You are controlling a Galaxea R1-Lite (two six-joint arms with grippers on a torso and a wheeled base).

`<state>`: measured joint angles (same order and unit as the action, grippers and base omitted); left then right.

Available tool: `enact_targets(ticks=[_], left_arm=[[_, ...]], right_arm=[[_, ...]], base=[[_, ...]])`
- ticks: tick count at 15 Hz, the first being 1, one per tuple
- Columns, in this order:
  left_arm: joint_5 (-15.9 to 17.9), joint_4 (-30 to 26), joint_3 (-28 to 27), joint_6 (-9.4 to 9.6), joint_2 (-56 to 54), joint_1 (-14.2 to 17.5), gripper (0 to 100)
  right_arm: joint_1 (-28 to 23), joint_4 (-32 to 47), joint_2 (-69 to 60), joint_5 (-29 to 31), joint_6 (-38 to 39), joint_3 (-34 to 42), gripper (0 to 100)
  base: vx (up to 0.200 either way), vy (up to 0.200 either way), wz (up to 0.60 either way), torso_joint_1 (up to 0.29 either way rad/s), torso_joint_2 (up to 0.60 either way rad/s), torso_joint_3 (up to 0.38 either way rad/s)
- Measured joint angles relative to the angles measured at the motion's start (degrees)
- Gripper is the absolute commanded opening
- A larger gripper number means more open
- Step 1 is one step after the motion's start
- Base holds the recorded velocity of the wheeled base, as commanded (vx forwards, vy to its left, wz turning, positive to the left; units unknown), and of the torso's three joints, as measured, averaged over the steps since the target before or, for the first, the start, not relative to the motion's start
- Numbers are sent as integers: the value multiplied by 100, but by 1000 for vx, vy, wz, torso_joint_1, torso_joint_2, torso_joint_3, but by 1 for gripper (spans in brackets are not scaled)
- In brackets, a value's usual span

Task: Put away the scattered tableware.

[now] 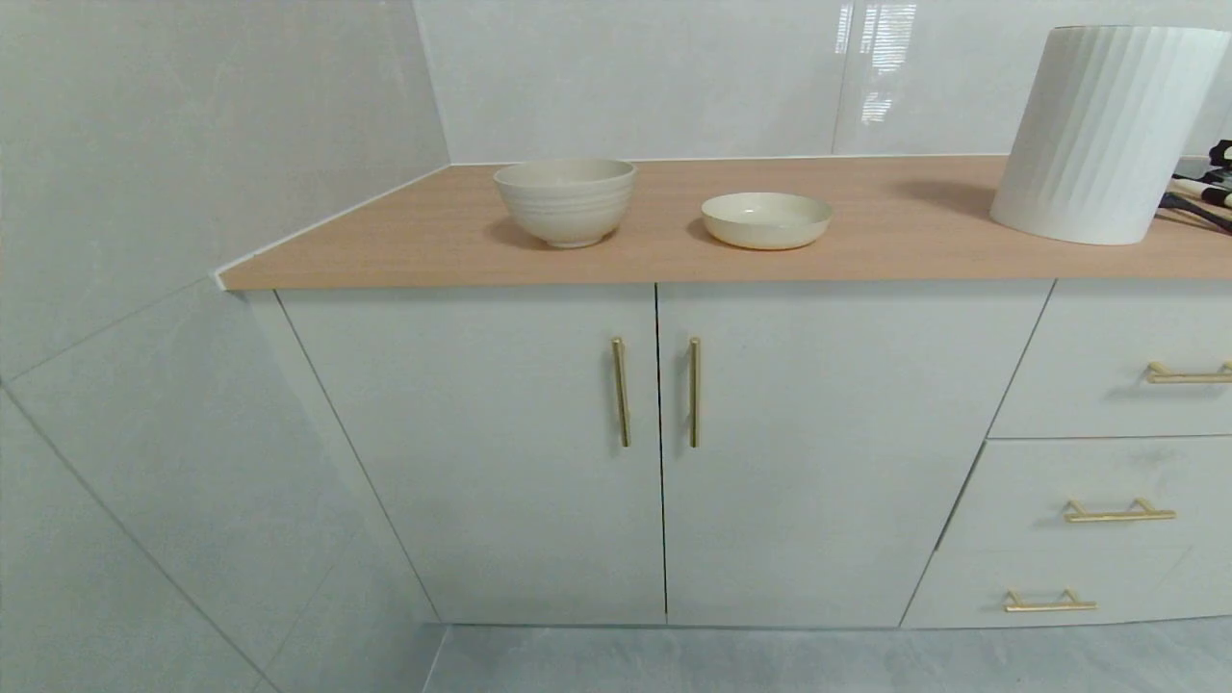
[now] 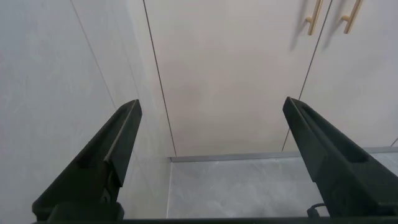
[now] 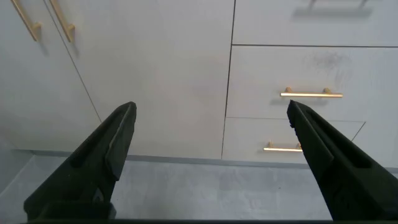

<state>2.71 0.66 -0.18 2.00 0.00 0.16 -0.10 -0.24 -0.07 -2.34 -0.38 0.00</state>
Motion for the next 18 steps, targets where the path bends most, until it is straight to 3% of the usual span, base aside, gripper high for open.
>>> enact_targets(ticks=[3, 6, 11, 14, 18], left_arm=[[2, 2, 0, 0, 0, 0, 100], [0, 2, 0, 2, 0, 0, 100], [2, 0, 0, 2, 0, 0, 100], [2, 0, 0, 0, 0, 0, 100], [2, 2, 0, 2, 0, 0, 100]], right_arm=[[5, 6, 10, -69, -41, -46, 100], [69, 22, 462, -430, 24, -746, 100], [216, -5, 2675, -1760, 78, -2022, 100], [738, -88, 4447, -2076, 319, -3062, 100], [1853, -210, 6782, -1999, 735, -4602, 100]], base=[[0, 0, 0, 0, 0, 0], [0, 0, 0, 0, 0, 0], [0, 0, 0, 0, 0, 0], [0, 0, 0, 0, 0, 0], [0, 0, 0, 0, 0, 0]])
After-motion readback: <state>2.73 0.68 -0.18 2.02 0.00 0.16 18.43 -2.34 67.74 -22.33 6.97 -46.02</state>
